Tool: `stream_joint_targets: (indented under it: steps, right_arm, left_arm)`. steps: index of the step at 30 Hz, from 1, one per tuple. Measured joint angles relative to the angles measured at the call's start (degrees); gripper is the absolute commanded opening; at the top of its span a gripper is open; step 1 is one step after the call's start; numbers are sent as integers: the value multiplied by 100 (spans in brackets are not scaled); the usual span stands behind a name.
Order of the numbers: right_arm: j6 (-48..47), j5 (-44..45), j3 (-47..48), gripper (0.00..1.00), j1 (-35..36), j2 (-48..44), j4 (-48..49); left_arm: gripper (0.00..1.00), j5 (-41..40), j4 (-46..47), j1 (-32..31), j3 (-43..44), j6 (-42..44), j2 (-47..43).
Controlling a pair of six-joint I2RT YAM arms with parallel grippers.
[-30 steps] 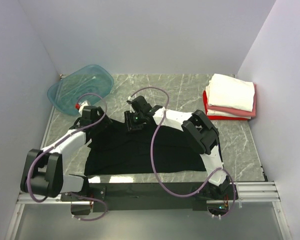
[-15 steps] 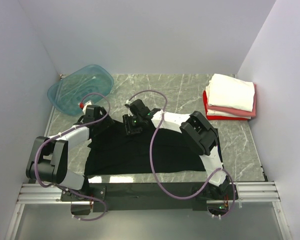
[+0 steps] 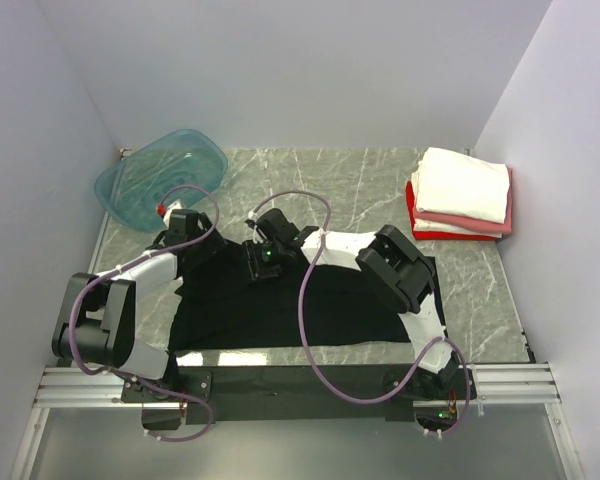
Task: Fold and stack the t-shirts
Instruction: Fold the tshirt
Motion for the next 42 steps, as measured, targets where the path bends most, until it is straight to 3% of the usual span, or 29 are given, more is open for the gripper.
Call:
stream_joint_targets:
  steps: [21,42]
  right_arm:
    - [9,-498,-752,43,216,-321,643]
    - [-83,-761,-688,43,317,-352,903]
  left_arm:
    - [83,48,24,236,-26,142,0]
    - [83,111,164,339,-87,219,125]
